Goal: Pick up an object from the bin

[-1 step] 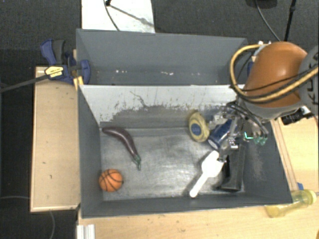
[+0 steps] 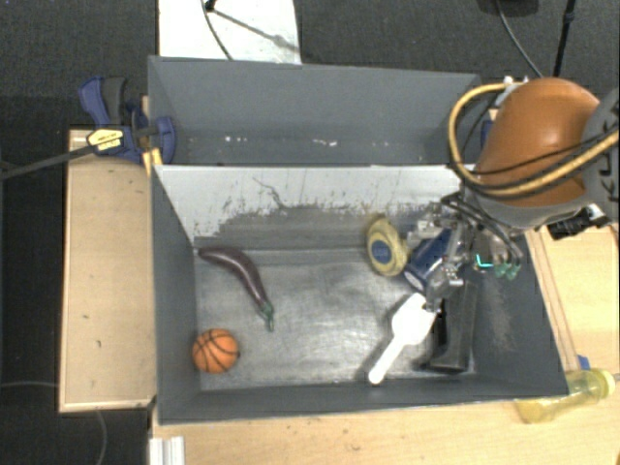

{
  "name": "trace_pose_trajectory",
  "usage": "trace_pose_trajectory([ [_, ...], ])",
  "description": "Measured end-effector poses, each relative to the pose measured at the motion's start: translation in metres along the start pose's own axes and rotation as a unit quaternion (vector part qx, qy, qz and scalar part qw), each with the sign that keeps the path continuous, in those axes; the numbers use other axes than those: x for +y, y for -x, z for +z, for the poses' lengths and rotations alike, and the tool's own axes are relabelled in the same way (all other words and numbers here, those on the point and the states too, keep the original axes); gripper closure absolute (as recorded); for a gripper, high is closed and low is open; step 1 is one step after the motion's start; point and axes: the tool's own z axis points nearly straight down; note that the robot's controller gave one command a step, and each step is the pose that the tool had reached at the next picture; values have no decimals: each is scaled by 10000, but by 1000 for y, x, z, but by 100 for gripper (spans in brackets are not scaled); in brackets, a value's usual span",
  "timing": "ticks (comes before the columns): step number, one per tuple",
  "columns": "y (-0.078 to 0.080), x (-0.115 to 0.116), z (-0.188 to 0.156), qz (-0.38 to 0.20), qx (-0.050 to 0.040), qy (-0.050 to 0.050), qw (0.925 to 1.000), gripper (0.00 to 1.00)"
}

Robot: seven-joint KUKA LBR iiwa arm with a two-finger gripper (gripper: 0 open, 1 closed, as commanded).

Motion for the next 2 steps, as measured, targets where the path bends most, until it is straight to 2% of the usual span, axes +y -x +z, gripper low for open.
trace_pose_trajectory([
  [1,-5,-8,20,-543,-38,-6,9985,0],
  [2,-32,-42,82,-1531,-19,-4,9882,0],
])
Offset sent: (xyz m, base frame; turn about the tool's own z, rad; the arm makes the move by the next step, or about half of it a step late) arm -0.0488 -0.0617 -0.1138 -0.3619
